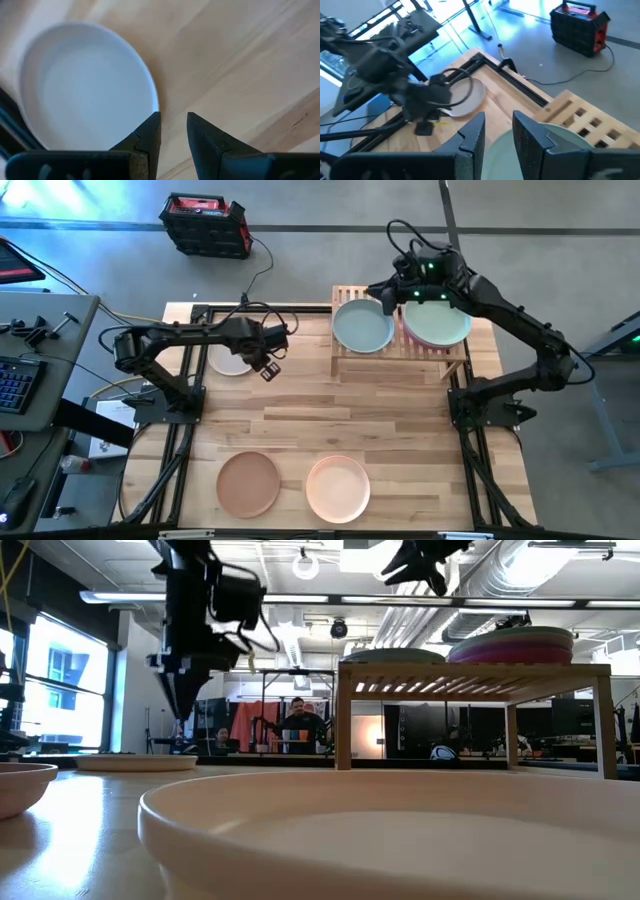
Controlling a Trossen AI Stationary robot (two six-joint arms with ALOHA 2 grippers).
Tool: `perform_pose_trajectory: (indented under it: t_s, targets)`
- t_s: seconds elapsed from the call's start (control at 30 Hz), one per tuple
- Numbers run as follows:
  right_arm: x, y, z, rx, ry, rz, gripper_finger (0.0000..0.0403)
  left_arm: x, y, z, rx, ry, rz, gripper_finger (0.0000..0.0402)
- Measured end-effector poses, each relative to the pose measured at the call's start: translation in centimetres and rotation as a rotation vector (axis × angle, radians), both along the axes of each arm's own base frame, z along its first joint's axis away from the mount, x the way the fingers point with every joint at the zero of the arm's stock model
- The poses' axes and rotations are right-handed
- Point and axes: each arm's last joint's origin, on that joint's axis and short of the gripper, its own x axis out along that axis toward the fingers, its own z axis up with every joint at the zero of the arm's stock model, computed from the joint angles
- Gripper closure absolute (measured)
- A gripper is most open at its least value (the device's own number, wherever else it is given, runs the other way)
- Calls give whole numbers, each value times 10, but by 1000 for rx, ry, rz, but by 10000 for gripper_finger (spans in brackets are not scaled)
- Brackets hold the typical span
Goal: Place and stack plates onto a shelf
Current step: Stack the gray plate on top of the light blue plate on the shelf
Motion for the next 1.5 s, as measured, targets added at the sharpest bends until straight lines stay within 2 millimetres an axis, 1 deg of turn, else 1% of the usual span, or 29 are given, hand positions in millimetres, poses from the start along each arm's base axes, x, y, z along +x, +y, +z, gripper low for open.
perform_pose_trajectory:
  t_s: [0.27, 0.63, 0.9, 1.0, 1.07, 1.27, 1.4, 1.5]
  targets:
    - [3, 4, 0, -22, 11, 6, 322, -15, 6, -29, -43, 13, 60, 319]
    - [2, 3, 0, -33, 20, -24, 322, -29, 11, -58, -43, -19, 109, 319]
    - [2, 2, 0, -33, 20, -28, 322, -39, 12, -73, -52, -25, 130, 319]
    - [2, 2, 0, -33, 20, -27, 322, -39, 11, -74, -63, -23, 118, 322]
    - [2, 2, 0, -33, 20, -28, 322, -39, 11, -74, -64, -24, 91, 333]
    - [2, 2, 0, -33, 20, -28, 322, -38, 11, -74, -67, -20, 20, 392]
    - [2, 2, 0, -33, 20, -27, 322, -36, 8, -73, -68, -9, -24, 394]
    - [2, 2, 0, -31, 20, -29, 322, -34, 6, -69, -75, 2, -58, 398]
